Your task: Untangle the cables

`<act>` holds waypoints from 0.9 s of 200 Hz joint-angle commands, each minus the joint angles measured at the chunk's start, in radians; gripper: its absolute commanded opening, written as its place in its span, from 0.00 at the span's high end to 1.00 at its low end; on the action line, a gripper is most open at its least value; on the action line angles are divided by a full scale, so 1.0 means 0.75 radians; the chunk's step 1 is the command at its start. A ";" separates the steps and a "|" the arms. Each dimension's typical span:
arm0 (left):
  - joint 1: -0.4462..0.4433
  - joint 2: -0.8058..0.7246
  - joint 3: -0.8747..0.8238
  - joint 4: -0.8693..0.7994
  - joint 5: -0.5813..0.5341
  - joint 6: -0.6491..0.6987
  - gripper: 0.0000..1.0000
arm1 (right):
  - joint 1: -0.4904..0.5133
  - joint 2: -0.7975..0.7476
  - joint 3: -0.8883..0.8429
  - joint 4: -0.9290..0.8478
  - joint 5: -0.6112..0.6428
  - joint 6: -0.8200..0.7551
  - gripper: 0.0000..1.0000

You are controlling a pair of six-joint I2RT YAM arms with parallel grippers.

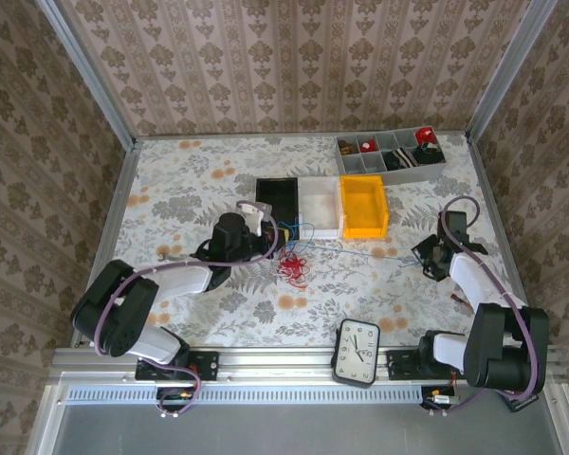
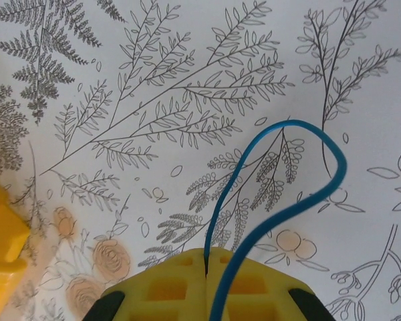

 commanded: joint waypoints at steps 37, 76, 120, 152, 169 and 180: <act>0.085 -0.064 0.022 -0.041 -0.127 0.014 0.80 | -0.182 -0.037 -0.006 -0.054 0.181 -0.126 1.00; 0.019 0.044 0.101 -0.077 -0.030 0.067 0.75 | -0.181 -0.059 -0.033 -0.044 0.163 -0.133 1.00; -0.067 0.112 0.235 -0.229 0.042 0.223 0.60 | -0.180 -0.094 -0.036 -0.061 0.179 -0.155 1.00; -0.167 0.160 0.394 -0.551 0.092 0.482 0.41 | -0.182 -0.099 -0.035 -0.057 0.168 -0.151 1.00; -0.223 0.183 0.481 -0.758 0.095 0.641 0.36 | -0.181 -0.097 -0.035 -0.055 0.163 -0.150 1.00; -0.254 0.200 0.533 -0.882 0.089 0.732 0.32 | -0.182 -0.097 -0.038 -0.053 0.158 -0.146 1.00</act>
